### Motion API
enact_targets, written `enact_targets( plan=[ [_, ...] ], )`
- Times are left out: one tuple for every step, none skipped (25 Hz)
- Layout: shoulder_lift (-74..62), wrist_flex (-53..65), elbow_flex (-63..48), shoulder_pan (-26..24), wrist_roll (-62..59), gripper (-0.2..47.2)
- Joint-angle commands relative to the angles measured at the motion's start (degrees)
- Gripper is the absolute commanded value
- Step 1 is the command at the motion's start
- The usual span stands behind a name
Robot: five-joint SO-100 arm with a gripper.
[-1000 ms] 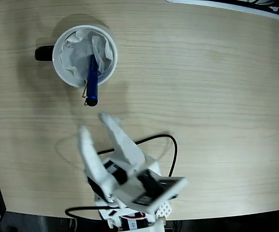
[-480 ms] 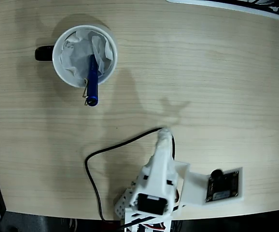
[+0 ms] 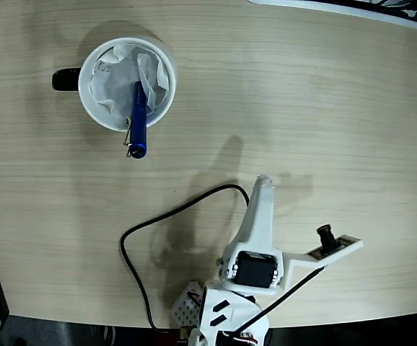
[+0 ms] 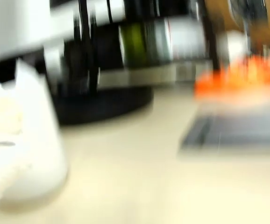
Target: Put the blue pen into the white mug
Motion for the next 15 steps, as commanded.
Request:
enact_targets(
  plan=[
    [5.89, 9.67, -0.44, 1.32, 1.93, -0.1],
    [7.56, 12.30, -0.62, 1.05, 2.29, -0.1],
    [9.14, 14.85, -0.88, 0.97, 2.64, -0.1],
    [10.63, 17.67, -1.23, 0.97, 3.16, -0.1],
    [11.87, 20.74, -1.67, 0.97, 3.34, -0.1],
    [12.66, 23.29, -2.02, 1.23, 3.60, -0.1],
    [13.36, 25.05, -2.11, 1.41, 3.87, -0.1],
    [14.15, 26.89, -2.37, 1.49, 4.13, -0.1],
    [14.85, 28.83, -2.64, 1.49, 4.39, -0.1],
    [15.38, 30.94, -2.99, 1.49, 4.66, -0.1],
    [15.91, 32.96, -3.34, 1.49, 4.83, -0.1],
    [16.08, 34.89, -3.78, 1.41, 5.10, -0.1],
    [16.08, 36.91, -4.31, 1.14, 5.27, -0.1],
    [16.08, 39.02, -4.75, 0.97, 5.27, -0.1],
    [16.08, 40.78, -5.19, 0.88, 5.27, -0.1]
  ],
)
